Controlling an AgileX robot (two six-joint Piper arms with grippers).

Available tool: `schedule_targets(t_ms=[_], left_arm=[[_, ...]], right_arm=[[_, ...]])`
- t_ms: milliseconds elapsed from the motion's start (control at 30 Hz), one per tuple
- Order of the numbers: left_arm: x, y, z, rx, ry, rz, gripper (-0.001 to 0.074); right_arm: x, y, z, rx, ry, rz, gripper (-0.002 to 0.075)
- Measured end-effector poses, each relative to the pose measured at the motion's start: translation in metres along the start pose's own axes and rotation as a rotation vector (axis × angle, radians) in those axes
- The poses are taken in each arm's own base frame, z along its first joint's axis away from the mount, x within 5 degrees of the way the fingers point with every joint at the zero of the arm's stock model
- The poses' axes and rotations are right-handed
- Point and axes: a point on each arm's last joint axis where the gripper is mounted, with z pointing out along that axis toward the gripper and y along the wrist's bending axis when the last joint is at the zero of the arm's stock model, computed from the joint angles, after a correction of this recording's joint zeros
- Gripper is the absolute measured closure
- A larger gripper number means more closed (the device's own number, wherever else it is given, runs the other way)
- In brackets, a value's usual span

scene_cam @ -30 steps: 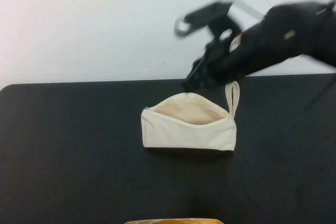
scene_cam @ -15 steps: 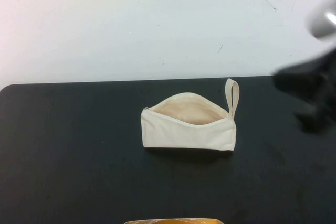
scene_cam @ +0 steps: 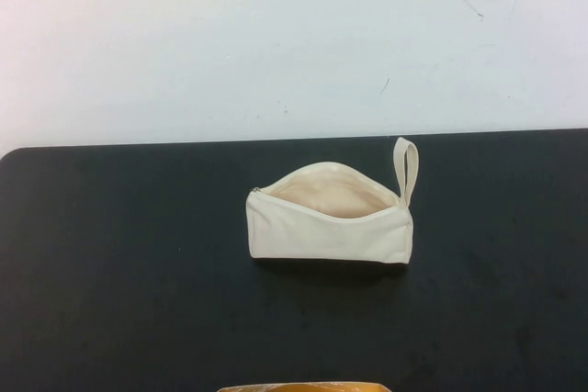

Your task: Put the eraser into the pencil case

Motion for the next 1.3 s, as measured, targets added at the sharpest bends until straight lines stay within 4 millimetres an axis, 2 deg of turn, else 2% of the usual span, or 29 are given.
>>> schedule_targets(t_ms=[233,567,933,1167,1300], left_arm=[[0.0,0.0,0.0,0.0,0.0,0.0,0.0737],[0.0,0.0,0.0,0.0,0.0,0.0,0.0737],[0.0,0.0,0.0,0.0,0.0,0.0,0.0737],[0.0,0.0,0.0,0.0,0.0,0.0,0.0737],[0.0,0.0,0.0,0.0,0.0,0.0,0.0737]], right_arm=[[0.059,0.014,-0.002,0.019,-0.031,0.072,0.0727],[0.117,0.017,0.032,0.188,-0.294,0.073,0.0727],[0.161,0.003,0.034,0.645,-0.231,0.21,0.0727],[0.182,0.007,0.041,0.63,-0.074,0.358,0.0727],[0.185,0.008,0.042,0.617,-0.039,0.386,0.0727]])
